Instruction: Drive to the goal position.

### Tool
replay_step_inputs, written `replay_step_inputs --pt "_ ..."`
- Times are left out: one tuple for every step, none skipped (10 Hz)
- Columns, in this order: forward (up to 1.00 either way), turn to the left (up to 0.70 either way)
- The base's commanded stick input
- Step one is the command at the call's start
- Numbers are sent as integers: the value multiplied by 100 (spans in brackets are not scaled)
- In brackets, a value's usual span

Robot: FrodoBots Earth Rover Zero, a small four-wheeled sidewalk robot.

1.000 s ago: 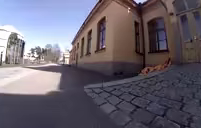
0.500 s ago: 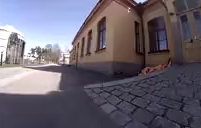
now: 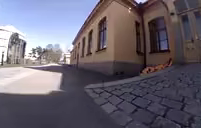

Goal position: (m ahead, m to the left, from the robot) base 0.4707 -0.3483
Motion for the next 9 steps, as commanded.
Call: replay_step_inputs --pt "0 85" --pt "0 85" --pt "0 85" --pt "0 85" --pt "0 85" --pt "0 85" --pt "0 85" --pt "0 85" --pt "0 85"
